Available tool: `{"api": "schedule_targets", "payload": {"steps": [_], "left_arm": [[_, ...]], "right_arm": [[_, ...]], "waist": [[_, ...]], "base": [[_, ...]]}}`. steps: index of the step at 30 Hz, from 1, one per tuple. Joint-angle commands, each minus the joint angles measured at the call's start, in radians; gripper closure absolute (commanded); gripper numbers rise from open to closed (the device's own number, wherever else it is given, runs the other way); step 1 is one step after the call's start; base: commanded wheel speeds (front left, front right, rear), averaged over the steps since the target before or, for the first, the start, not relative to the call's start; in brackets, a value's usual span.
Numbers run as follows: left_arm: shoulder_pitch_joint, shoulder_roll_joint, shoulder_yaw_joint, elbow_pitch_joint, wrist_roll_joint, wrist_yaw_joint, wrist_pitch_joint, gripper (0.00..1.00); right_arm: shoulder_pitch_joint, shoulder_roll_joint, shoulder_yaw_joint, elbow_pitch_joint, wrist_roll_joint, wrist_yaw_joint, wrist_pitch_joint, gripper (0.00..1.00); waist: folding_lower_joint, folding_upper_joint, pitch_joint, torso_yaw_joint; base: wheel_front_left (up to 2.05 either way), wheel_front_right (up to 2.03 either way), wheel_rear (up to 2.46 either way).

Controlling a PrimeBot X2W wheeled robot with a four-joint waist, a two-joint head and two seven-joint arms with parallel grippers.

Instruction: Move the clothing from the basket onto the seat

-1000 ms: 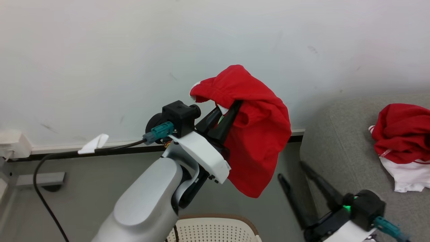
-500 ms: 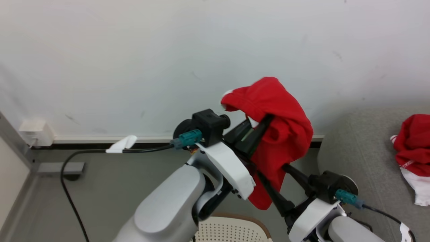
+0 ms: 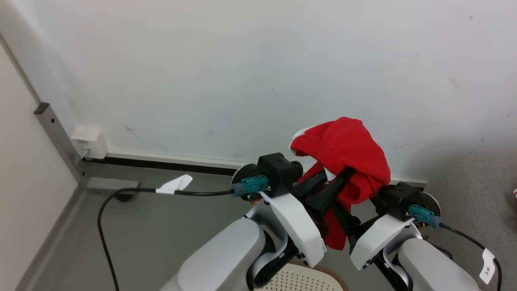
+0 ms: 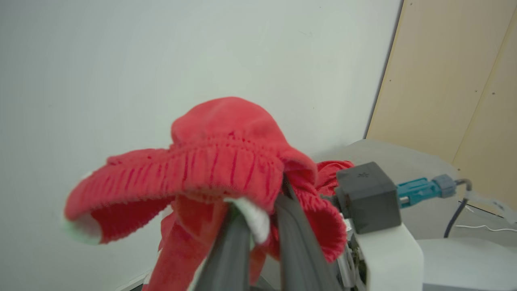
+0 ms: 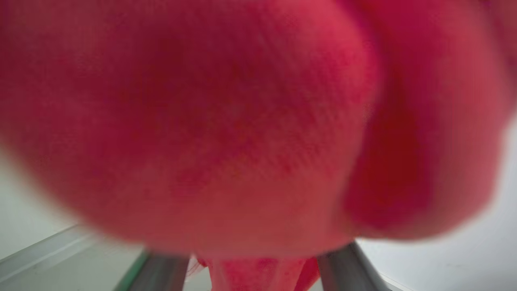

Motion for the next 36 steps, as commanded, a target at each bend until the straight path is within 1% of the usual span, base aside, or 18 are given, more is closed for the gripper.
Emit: {"api": "schedule_targets", "payload": {"steps": [1, 2, 3, 4, 5, 6, 7, 9, 18, 23, 29, 30, 31, 32, 33, 34, 35, 36], "left_arm": [[0.014, -0.001, -0.005, -0.004, -0.017, -0.001, 0.001, 1.00], [0.014, -0.001, -0.009, -0.005, -0.018, -0.001, 0.002, 1.00], [0.014, -0.002, -0.013, -0.006, -0.019, 0.000, 0.004, 1.00], [0.013, -0.002, -0.016, -0.006, -0.020, 0.000, 0.005, 1.00], [0.012, -0.003, -0.019, -0.005, -0.023, 0.002, 0.005, 1.00], [0.010, -0.003, -0.020, -0.004, -0.026, 0.004, 0.005, 1.00], [0.009, -0.003, -0.019, -0.003, -0.028, 0.006, 0.003, 1.00], [0.007, -0.003, -0.014, 0.002, -0.032, 0.010, -0.002, 1.00], [0.002, 0.022, 0.019, 0.037, -0.047, 0.026, -0.028, 1.00], [0.011, 0.040, 0.034, 0.053, -0.056, 0.031, -0.040, 1.00], [0.032, 0.047, 0.028, 0.059, -0.057, 0.038, -0.050, 1.00], [0.036, 0.048, 0.026, 0.061, -0.058, 0.037, -0.052, 0.90], [0.040, 0.050, 0.025, 0.062, -0.058, 0.037, -0.052, 0.66], [0.042, 0.052, 0.023, 0.063, -0.057, 0.037, -0.054, 0.51], [0.045, 0.055, 0.019, 0.064, -0.054, 0.033, -0.054, 0.28], [0.049, 0.058, 0.015, 0.064, -0.054, 0.031, -0.053, 0.15], [0.052, 0.060, 0.013, 0.064, -0.053, 0.031, -0.056, 0.00], [0.055, 0.062, 0.011, 0.063, -0.050, 0.030, -0.060, 0.00]], "right_arm": [[-0.019, 0.006, 0.000, 0.001, -0.011, -0.002, -0.003, 0.00], [-0.022, 0.009, 0.001, -0.001, -0.013, -0.002, -0.003, 0.00], [-0.023, 0.011, 0.005, -0.003, -0.017, -0.002, -0.003, 0.15], [-0.026, 0.011, 0.006, -0.005, -0.022, -0.002, -0.003, 0.38], [-0.031, 0.011, 0.003, -0.009, -0.027, -0.002, -0.003, 0.53], [-0.036, 0.012, -0.003, -0.017, -0.029, -0.002, -0.003, 0.73], [-0.036, 0.013, -0.008, -0.024, -0.033, -0.002, -0.003, 1.00], [-0.025, 0.015, -0.010, -0.035, -0.035, -0.002, -0.003, 1.00], [0.022, -0.012, -0.034, -0.091, -0.037, -0.002, -0.003, 1.00], [0.065, -0.030, -0.089, -0.140, -0.054, -0.002, -0.003, 1.00], [0.114, -0.042, -0.152, -0.209, -0.069, -0.002, -0.003, 1.00], [0.121, -0.045, -0.165, -0.221, -0.073, -0.002, -0.003, 1.00], [0.128, -0.050, -0.176, -0.234, -0.077, -0.002, -0.003, 1.00], [0.134, -0.054, -0.187, -0.248, -0.082, -0.002, -0.003, 1.00], [0.140, -0.056, -0.199, -0.260, -0.085, -0.002, -0.003, 1.00], [0.146, -0.062, -0.210, -0.272, -0.092, -0.002, -0.003, 1.00], [0.153, -0.066, -0.223, -0.282, -0.094, -0.002, -0.003, 1.00], [0.159, -0.068, -0.236, -0.293, -0.095, -0.002, -0.003, 1.00]], "waist": [[-0.0001, 0.0000, -0.002, 0.010], [-0.0001, 0.0000, -0.002, 0.014], [-0.0001, 0.0000, -0.003, 0.018], [-0.0001, 0.0000, -0.003, 0.020], [-0.0001, 0.0000, -0.004, 0.023], [-0.0001, 0.0000, -0.005, 0.024], [-0.0001, 0.0000, -0.005, 0.025], [-0.0001, 0.0000, -0.007, 0.024], [-0.0001, 0.0000, -0.008, 0.000], [-0.0001, 0.0000, -0.007, -0.009], [-0.0001, 0.0000, -0.007, -0.022], [-0.0001, 0.0000, -0.007, -0.026], [-0.0001, 0.0000, -0.006, -0.030], [-0.0001, 0.0000, -0.005, -0.035], [-0.0001, 0.0000, -0.004, -0.041], [-0.0001, 0.0000, -0.003, -0.047], [-0.0001, 0.0000, -0.002, -0.053], [-0.0001, 0.0000, 0.000, -0.060]], "base": [[0.00, 0.00, 0.00], [0.00, 0.00, 0.00], [0.00, 0.00, 0.00], [0.00, 0.00, 0.00], [0.00, 0.00, 0.00], [0.00, 0.00, 0.00], [0.00, 0.00, 0.00], [0.00, 0.00, 0.00], [0.00, 0.00, 0.00], [0.00, 0.00, 0.00], [0.00, 0.00, 0.00], [0.00, 0.00, 0.00], [0.00, 0.00, 0.00], [0.00, 0.00, 0.00], [0.00, 0.00, 0.00], [0.00, 0.00, 0.00], [0.00, 0.00, 0.00], [0.00, 0.00, 0.00]]}}
